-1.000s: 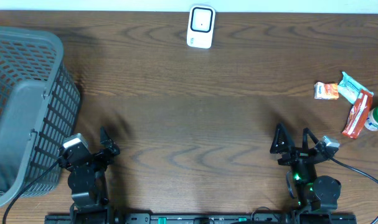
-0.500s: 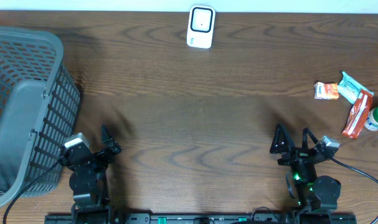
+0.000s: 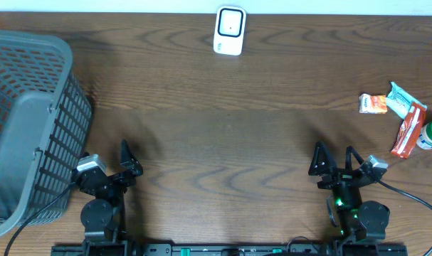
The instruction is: Scan the item barcode
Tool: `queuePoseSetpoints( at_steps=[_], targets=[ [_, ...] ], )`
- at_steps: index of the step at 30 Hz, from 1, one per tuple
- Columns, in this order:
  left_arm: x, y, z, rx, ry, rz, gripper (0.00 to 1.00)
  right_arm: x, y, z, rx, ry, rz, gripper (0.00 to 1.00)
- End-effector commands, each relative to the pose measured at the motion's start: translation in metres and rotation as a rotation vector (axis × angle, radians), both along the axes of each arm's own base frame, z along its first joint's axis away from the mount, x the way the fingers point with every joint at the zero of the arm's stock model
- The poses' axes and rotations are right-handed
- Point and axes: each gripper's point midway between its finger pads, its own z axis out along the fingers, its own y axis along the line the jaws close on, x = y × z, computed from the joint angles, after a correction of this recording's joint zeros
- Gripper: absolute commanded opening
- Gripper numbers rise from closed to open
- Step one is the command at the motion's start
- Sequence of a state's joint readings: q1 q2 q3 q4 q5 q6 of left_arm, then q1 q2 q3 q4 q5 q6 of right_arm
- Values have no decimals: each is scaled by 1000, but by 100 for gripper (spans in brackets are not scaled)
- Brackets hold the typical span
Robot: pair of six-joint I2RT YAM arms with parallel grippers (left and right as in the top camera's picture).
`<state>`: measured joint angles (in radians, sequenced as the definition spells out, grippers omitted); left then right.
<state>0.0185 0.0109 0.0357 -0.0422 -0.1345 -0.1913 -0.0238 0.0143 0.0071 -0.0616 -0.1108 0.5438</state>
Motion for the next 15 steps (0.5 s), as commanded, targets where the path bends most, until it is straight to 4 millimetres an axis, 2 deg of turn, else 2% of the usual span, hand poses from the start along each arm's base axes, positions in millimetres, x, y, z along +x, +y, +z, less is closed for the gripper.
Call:
queuePoseSetpoints(
  at_steps=[1,7,15],
  targets=[
    [0,1,-17,-12,33,10,98,0,-2,1,-10,-6,-9,99],
    [0,-2,-16,-12,32,-1,98,0,1,1,-10,-7,2,99],
    [2,-16,-16,-11,32,-63,98,0,1,1,-10,-5,3,99]
  ],
)
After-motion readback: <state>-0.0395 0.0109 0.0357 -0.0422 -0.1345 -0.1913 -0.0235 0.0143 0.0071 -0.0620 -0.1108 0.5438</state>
